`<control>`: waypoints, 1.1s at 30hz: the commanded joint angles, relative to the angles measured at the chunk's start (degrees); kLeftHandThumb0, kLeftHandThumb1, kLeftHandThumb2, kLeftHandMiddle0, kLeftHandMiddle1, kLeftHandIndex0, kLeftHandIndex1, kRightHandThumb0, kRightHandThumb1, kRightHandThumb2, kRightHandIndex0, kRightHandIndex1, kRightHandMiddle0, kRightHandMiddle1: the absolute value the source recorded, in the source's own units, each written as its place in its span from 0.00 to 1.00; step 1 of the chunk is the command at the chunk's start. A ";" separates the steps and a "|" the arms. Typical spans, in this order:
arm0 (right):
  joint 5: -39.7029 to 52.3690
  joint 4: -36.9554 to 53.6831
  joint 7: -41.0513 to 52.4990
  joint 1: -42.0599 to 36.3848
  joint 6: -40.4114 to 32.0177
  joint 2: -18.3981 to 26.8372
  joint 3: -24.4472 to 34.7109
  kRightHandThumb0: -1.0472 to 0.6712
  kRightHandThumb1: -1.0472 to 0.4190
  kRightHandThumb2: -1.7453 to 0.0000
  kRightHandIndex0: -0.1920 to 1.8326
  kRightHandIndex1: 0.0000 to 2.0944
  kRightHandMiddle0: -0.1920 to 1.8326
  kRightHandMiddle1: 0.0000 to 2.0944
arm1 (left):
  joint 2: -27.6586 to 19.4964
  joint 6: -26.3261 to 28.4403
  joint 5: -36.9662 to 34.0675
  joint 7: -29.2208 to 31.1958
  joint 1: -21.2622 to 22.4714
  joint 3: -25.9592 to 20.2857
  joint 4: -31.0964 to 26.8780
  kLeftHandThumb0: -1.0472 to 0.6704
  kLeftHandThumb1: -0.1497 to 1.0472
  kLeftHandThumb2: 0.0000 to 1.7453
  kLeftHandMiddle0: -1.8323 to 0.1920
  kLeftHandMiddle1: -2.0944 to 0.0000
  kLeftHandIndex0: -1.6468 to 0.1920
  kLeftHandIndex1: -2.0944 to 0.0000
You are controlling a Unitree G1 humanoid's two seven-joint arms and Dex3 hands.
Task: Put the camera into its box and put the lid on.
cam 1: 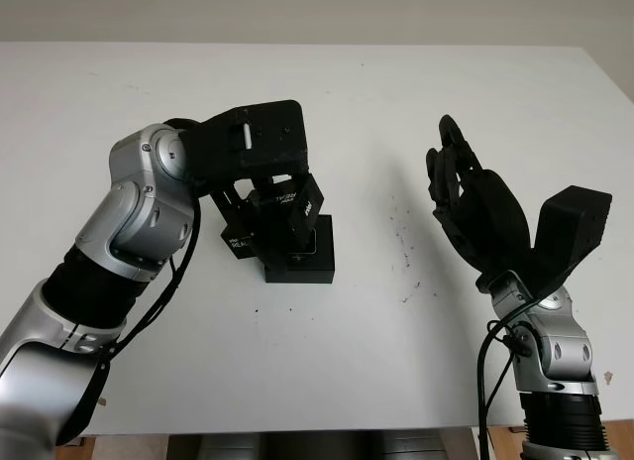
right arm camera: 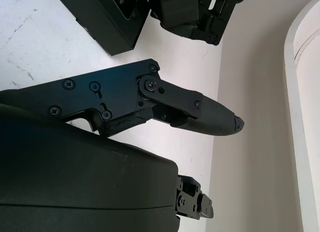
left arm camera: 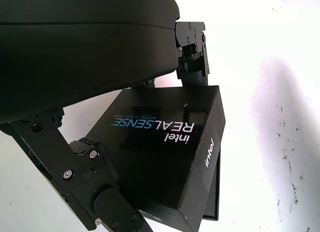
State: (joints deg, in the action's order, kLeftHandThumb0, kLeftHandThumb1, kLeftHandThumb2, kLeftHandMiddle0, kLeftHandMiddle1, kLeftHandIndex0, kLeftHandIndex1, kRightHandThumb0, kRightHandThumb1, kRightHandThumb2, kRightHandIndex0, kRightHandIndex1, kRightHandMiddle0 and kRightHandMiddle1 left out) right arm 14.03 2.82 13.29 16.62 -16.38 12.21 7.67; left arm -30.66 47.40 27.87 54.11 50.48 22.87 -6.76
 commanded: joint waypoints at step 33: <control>-0.34 0.04 -0.52 -1.71 4.33 -1.76 -0.41 0.22 0.00 0.63 0.00 0.00 0.00 0.02 | 0.93 -7.02 -1.16 -7.99 -6.10 4.89 -0.65 0.39 1.00 0.21 0.82 0.26 0.87 0.14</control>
State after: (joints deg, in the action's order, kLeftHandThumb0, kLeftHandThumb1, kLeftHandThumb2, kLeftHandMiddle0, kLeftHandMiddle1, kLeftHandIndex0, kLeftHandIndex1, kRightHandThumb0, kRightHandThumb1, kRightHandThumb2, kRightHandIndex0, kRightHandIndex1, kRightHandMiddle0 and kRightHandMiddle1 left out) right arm 13.79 2.81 12.73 15.40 -12.86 10.80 7.29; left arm -30.78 41.04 27.35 45.67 45.20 27.15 -7.13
